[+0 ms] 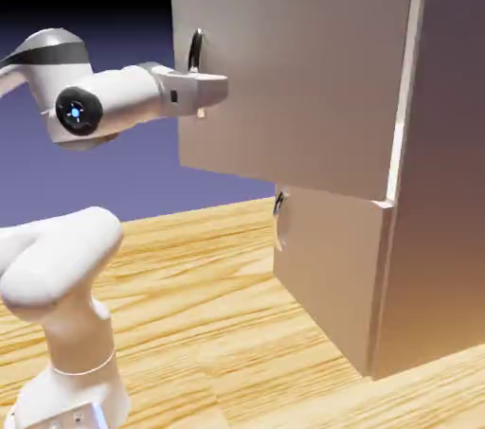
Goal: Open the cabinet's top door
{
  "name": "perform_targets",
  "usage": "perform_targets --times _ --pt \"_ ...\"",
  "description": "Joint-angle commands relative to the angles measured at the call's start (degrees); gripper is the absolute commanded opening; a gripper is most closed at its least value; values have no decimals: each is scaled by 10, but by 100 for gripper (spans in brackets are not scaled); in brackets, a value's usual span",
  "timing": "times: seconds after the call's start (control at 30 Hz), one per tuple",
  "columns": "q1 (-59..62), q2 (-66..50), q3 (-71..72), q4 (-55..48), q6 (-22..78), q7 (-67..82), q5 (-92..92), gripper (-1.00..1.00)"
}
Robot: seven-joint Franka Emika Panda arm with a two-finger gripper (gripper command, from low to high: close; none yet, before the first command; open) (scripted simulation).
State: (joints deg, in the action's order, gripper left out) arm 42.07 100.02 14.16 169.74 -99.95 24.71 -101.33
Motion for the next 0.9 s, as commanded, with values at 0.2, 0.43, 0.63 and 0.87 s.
perform_targets --times 0.2,0.43,0.63,0.87 --pt "93 -30 -80 0 144 31 36 -100" --pt "73 -162 -223 -39 241 122 175 -100" --pt "27 -286 -324 -101 315 194 283 -100" --pt "-59 -432 -432 -203 402 268 387 -100"
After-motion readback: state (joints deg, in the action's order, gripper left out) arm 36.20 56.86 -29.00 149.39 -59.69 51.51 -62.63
